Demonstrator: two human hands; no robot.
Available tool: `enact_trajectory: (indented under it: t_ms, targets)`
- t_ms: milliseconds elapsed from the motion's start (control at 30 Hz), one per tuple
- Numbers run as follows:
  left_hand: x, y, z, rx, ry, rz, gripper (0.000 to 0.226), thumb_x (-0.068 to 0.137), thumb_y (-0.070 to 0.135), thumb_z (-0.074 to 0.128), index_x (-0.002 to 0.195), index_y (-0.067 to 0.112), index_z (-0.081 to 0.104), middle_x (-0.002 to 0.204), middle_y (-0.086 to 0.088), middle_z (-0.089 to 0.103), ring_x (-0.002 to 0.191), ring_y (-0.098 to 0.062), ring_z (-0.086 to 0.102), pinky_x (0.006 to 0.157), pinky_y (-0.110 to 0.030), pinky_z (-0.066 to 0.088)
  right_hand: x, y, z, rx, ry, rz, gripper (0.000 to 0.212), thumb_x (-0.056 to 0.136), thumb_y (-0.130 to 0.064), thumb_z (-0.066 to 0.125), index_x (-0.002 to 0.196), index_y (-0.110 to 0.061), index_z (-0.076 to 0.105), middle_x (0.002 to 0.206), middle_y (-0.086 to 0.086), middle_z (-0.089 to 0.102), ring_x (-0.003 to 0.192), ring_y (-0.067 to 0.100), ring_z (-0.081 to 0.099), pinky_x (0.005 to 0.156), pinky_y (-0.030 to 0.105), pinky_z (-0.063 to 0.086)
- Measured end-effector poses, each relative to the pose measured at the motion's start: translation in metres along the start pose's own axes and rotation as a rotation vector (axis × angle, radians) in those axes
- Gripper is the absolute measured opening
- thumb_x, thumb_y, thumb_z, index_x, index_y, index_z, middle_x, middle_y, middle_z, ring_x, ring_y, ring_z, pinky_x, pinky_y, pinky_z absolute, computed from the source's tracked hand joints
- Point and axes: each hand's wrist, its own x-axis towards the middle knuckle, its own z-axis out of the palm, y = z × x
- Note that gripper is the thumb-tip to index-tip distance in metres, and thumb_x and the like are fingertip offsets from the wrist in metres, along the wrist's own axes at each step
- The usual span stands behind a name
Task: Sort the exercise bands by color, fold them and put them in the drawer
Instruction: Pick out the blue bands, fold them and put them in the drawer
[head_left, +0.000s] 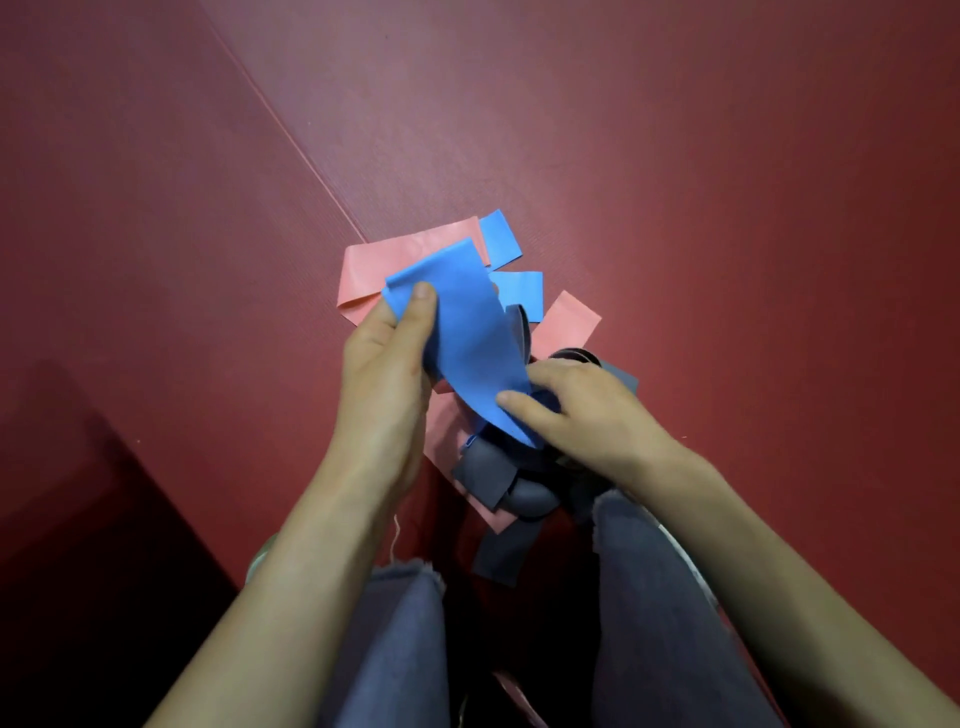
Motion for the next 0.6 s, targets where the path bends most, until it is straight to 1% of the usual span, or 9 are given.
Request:
enact_trajectory:
  t_ms: [67,133,200,267,333,400,467,533,600]
  targets:
    - [0.002,0.006,-0.004,-0.059,0.017,0.021,0.029,0.096,0.014,0.035,0.085,0.017,0.061,0.067,0.010,0.072,0.066,-0.002,0.066,0.064,-0.017,0.054,-0.004,-0.003,-0.010,-0.106,0.189,-0.198,0.047,0.085,-0.041,0.042,0.064,-0.002,0.056,0.066,0.011,0.058,0.071,0.027,0.054,0.064,0.032,0.033]
    - [0.004,0.014,-0.007,-0.098,0.025,0.047,0.025,0.096,0.015,0.035,0.090,0.014,0.059,0.069,0.009,0.072,0.068,-0.003,0.066,0.066,-0.019,0.054,-0.012,-0.011,-0.017,0.008,0.291,-0.285,0.048,0.082,-0.038,0.042,0.053,-0.001,0.049,0.051,0.010,0.047,0.055,0.019,0.044,0.055,0.030,0.031]
    - [0.007,0.021,-0.008,-0.121,0.025,0.070,0.024,0.095,0.015,0.036,0.091,0.013,0.059,0.071,0.008,0.071,0.070,-0.005,0.066,0.068,-0.021,0.054,-0.019,-0.027,-0.017,0.418,0.148,-0.247,0.051,0.081,-0.038,0.045,0.057,0.007,0.047,0.052,0.014,0.037,0.051,0.010,0.032,0.050,0.024,0.028]
    - [0.008,0.023,-0.008,-0.135,0.024,0.076,0.023,0.095,0.015,0.037,0.092,0.013,0.059,0.072,0.007,0.071,0.069,-0.006,0.066,0.067,-0.021,0.054,-0.018,-0.038,-0.010,0.610,0.030,-0.134,0.051,0.081,-0.038,0.048,0.067,0.011,0.049,0.057,0.013,0.038,0.053,0.012,0.032,0.052,0.025,0.028]
    - [0.008,0.020,-0.008,-0.100,0.026,0.063,0.022,0.095,0.014,0.037,0.094,0.012,0.059,0.072,0.007,0.071,0.070,-0.006,0.066,0.068,-0.021,0.054,-0.010,-0.034,-0.004,0.425,-0.016,-0.034,0.040,0.085,-0.039,0.049,0.077,0.000,0.053,0.062,0.009,0.052,0.057,0.016,0.043,0.059,0.032,0.033]
    - [0.006,0.014,-0.009,-0.065,0.036,0.039,0.023,0.095,0.014,0.037,0.093,0.013,0.060,0.071,0.007,0.072,0.069,-0.006,0.066,0.068,-0.022,0.054,0.000,-0.022,-0.007,0.253,-0.018,0.071,0.023,0.088,-0.034,0.051,0.096,-0.013,0.055,0.081,0.006,0.064,0.076,0.019,0.055,0.069,0.033,0.038]
    - [0.004,0.010,-0.010,-0.061,0.046,0.012,0.024,0.095,0.013,0.037,0.089,0.014,0.060,0.068,0.009,0.072,0.067,-0.004,0.067,0.066,-0.020,0.055,0.012,-0.005,-0.013,0.140,-0.035,0.157,0.031,0.088,-0.025,0.049,0.117,-0.015,0.051,0.103,0.010,0.066,0.097,0.028,0.057,0.080,0.033,0.042]
    - [0.003,0.008,-0.010,-0.052,0.048,0.003,0.026,0.096,0.012,0.036,0.086,0.017,0.060,0.066,0.011,0.072,0.064,-0.001,0.067,0.062,-0.018,0.054,0.025,0.008,-0.017,0.043,-0.006,0.225,0.036,0.087,-0.018,0.045,0.122,-0.016,0.051,0.111,0.012,0.064,0.103,0.031,0.055,0.081,0.032,0.041]
    - [0.004,0.009,-0.008,-0.043,0.032,0.008,0.027,0.096,0.012,0.036,0.085,0.019,0.060,0.064,0.013,0.071,0.064,0.001,0.066,0.062,-0.016,0.054,0.037,0.014,-0.019,0.090,0.113,0.246,0.032,0.086,-0.013,0.045,0.115,-0.017,0.057,0.107,0.011,0.065,0.095,0.029,0.056,0.074,0.028,0.038]
